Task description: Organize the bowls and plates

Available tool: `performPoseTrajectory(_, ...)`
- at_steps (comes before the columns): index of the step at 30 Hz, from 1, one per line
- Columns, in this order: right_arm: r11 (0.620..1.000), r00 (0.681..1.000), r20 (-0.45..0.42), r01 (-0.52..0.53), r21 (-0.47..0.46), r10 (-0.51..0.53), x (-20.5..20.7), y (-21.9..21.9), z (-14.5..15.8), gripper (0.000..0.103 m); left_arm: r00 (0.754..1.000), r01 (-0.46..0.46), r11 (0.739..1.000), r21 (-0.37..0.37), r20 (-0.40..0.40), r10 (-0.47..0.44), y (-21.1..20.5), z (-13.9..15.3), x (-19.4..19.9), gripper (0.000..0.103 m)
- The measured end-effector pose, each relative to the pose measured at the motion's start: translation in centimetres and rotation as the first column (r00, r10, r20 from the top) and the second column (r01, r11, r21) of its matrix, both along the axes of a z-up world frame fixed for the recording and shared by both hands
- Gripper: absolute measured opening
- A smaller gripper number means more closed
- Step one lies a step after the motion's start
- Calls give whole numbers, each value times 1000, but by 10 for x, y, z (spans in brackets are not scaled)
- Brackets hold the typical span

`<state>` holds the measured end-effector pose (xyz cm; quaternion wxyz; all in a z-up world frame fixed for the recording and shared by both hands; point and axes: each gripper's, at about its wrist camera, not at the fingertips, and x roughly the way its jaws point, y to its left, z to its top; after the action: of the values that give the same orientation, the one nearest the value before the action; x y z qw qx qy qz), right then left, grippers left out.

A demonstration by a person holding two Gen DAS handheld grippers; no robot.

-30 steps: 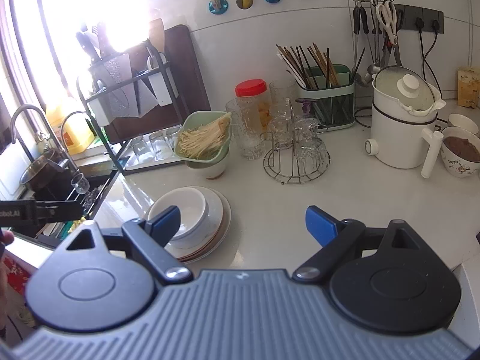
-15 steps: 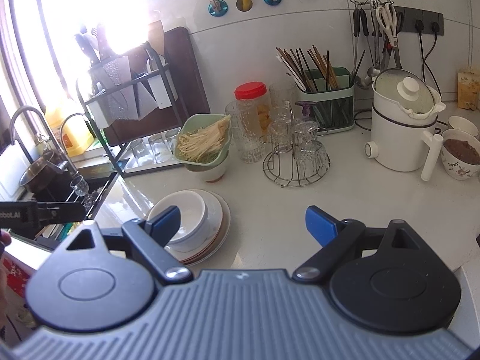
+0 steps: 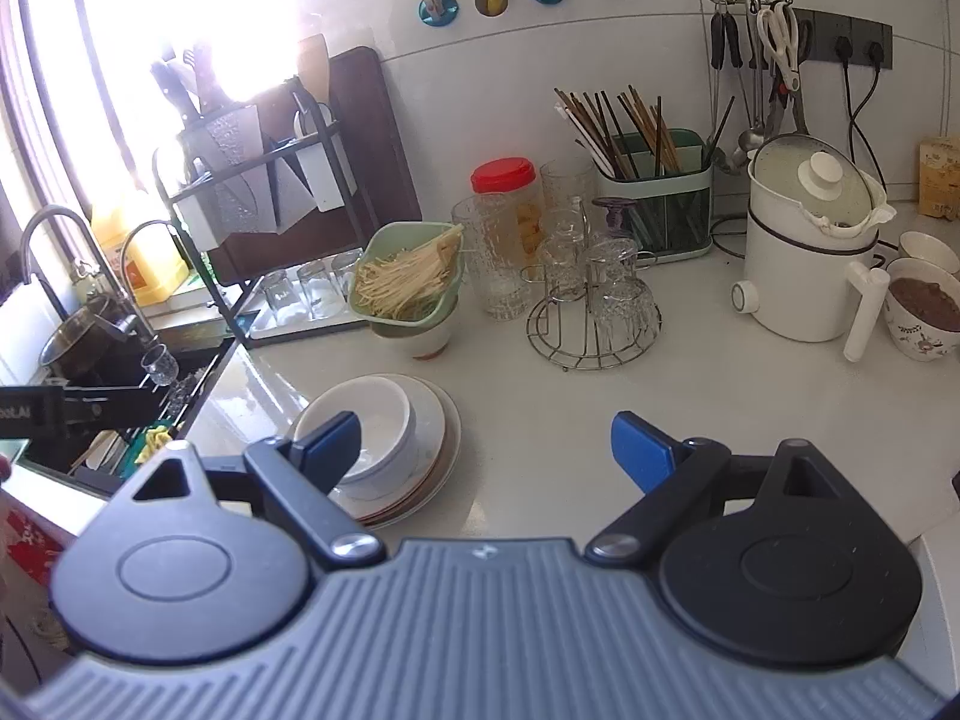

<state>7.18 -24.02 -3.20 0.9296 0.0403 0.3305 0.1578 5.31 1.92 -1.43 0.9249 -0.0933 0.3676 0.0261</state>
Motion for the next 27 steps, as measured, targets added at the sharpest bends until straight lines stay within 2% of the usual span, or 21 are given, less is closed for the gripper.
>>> performPoseTrajectory(27, 1000, 1000, 20, 5, -22, -4, 3, 1, 3, 92, 1000, 13, 1000, 0, -17, -13, -3, -4, 11, 99)
